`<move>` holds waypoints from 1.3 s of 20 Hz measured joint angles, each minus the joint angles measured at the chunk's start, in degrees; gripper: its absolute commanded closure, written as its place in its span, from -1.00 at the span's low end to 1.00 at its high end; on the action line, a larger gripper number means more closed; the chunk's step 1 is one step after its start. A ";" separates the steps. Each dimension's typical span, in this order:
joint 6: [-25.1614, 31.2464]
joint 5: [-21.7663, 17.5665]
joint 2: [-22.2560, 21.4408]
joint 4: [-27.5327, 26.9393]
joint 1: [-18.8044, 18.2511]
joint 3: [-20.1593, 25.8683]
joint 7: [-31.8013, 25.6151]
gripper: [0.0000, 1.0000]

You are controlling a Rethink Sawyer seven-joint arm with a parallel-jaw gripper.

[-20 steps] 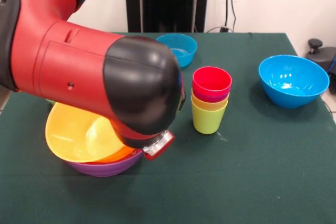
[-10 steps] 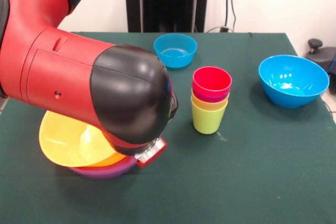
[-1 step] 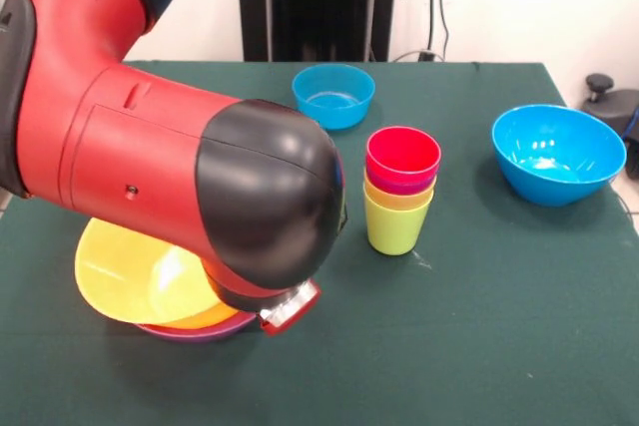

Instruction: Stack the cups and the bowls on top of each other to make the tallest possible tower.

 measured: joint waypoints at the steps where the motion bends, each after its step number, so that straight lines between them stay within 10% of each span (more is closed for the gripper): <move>1: -0.25 0.38 0.15 0.00 0.00 -0.61 0.00 1.00; 11: -3.20 0.50 0.43 0.23 -0.05 -1.76 0.00 1.00; 12: -3.28 0.37 0.40 0.28 -0.05 -1.78 0.00 -1.00; 26: -7.64 -5.96 -1.53 2.81 2.04 0.61 0.00 -1.00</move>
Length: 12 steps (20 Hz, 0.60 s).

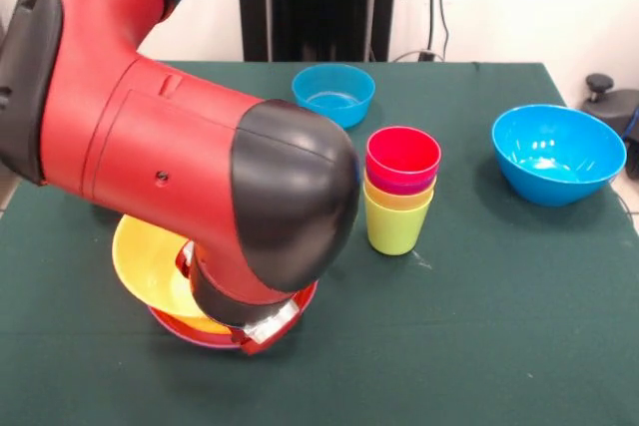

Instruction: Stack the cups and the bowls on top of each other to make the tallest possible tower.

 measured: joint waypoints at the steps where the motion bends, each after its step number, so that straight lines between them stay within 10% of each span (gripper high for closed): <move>1: -0.30 -0.39 -0.14 0.32 0.33 0.34 0.00 -1.00; 12: -7.06 -8.43 -4.57 12.47 10.02 9.22 0.00 -1.00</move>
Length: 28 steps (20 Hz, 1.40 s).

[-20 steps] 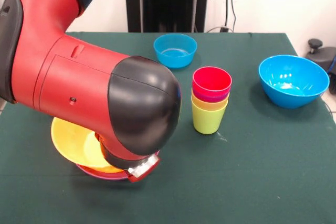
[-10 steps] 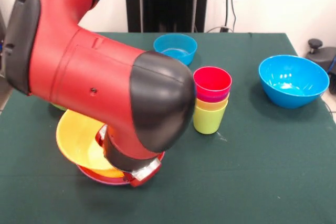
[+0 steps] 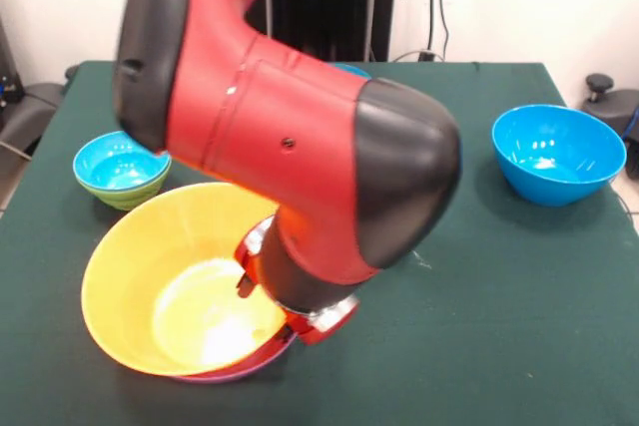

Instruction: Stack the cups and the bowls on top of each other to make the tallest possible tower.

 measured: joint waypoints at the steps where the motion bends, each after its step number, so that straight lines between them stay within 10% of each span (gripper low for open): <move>1: -0.14 -0.20 -0.15 0.33 0.24 0.23 0.00 -1.00; 28: -0.47 -3.14 -7.43 10.32 3.15 9.84 0.00 -1.00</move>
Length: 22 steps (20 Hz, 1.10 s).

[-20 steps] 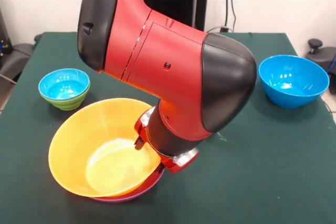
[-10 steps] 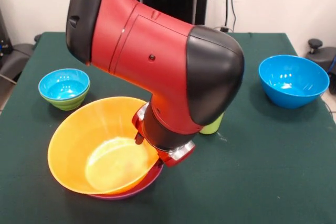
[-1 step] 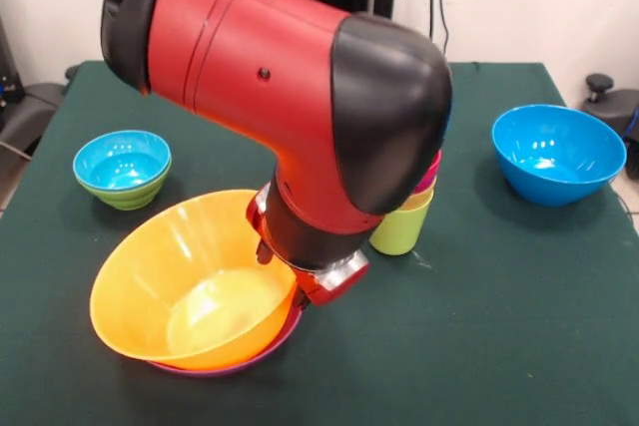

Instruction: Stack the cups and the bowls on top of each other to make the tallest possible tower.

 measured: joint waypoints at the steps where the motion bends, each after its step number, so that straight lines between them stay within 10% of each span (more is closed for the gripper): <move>1: 0.07 -0.01 -0.42 0.11 0.05 0.10 0.00 -1.00; 22: 5.34 -1.58 -8.76 2.71 2.93 1.86 0.00 -1.00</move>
